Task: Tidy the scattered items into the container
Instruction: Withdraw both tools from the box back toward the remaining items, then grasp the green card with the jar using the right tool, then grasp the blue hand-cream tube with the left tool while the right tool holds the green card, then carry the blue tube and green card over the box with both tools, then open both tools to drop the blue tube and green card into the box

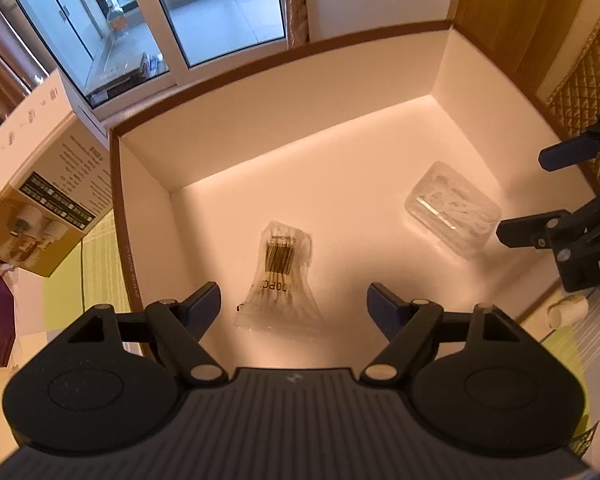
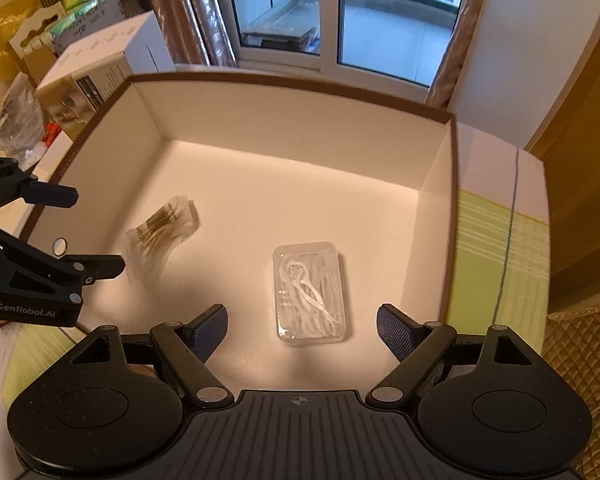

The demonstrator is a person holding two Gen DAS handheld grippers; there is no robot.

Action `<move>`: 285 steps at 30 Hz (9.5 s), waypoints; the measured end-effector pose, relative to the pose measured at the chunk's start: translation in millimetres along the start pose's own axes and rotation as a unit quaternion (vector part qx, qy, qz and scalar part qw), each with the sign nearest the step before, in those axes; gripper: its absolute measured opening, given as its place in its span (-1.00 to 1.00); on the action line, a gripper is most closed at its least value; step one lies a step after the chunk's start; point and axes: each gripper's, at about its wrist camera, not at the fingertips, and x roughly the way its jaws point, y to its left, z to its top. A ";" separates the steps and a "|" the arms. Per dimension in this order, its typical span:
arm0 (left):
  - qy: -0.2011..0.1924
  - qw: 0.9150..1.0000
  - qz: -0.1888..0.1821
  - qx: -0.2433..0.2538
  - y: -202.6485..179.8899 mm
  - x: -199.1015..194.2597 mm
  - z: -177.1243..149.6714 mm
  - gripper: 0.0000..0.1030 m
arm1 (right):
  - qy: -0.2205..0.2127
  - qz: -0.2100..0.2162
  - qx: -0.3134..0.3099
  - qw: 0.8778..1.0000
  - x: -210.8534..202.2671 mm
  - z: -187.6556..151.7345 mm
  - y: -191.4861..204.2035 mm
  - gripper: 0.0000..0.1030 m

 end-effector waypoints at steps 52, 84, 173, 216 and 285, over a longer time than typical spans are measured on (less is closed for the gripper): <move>-0.058 0.995 0.013 -0.079 -49.5 -134.2 -186.4 0.72 | -0.067 0.068 -0.036 0.995 -92.4 -200.7 26.7 0.69; 0.012 0.982 -0.031 -0.185 -33.8 -89.4 -280.7 0.71 | -0.085 0.103 -0.190 0.973 -87.6 -290.9 36.6 -0.85; 0.006 0.996 -0.048 -0.071 -32.5 -6.5 -221.1 -0.51 | -0.043 0.027 -0.118 0.992 -41.2 -325.2 70.7 -0.33; -0.083 0.991 -0.093 0.041 -1.7 -149.6 -119.8 -0.51 | -0.131 0.173 -0.114 0.970 -140.5 -103.1 9.2 -0.33; 0.047 0.997 -0.035 0.050 48.1 73.8 52.5 -0.10 | -0.015 0.055 -0.091 0.994 79.1 78.5 -31.2 0.67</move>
